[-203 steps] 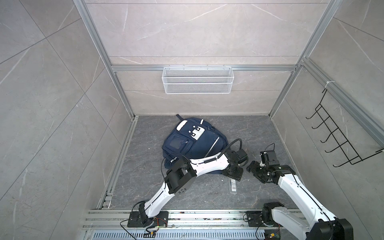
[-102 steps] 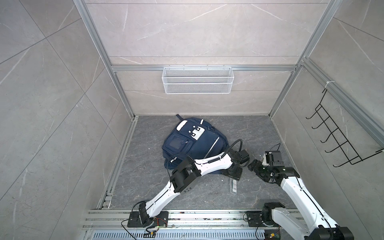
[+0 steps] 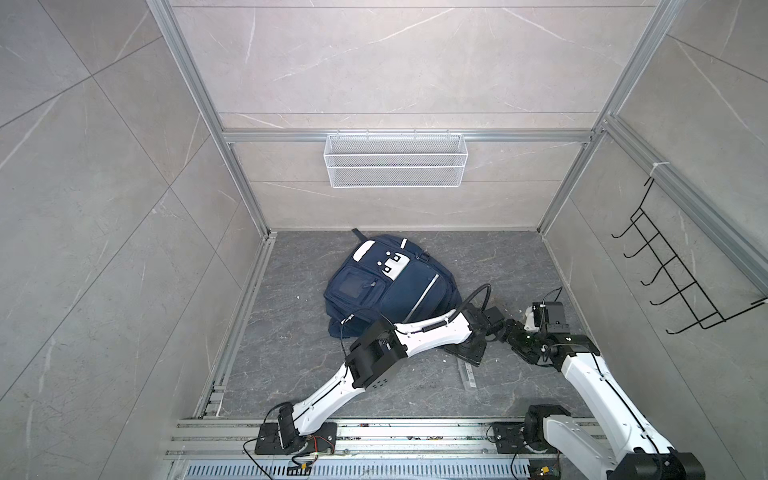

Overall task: Pack the student bag
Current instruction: 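Grasp the clear pen case with the left gripper while right draws back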

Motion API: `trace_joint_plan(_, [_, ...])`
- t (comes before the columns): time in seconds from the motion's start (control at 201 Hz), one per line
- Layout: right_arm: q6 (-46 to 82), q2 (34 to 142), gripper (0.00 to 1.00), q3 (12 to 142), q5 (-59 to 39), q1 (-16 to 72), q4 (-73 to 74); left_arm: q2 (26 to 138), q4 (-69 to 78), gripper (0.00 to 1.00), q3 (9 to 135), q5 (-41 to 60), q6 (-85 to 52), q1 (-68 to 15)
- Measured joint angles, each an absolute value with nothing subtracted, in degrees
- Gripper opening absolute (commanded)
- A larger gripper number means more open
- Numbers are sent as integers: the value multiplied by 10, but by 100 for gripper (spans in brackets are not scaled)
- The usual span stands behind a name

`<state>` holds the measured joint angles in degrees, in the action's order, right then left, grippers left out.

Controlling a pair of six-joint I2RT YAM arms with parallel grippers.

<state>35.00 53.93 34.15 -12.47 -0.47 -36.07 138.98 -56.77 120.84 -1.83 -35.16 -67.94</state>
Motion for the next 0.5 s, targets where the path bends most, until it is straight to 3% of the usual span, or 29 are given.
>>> trace_joint_plan(0.498, [348, 540, 74, 341, -134, -6, -359, 1374, -568, 63, 1180, -13, -359, -681])
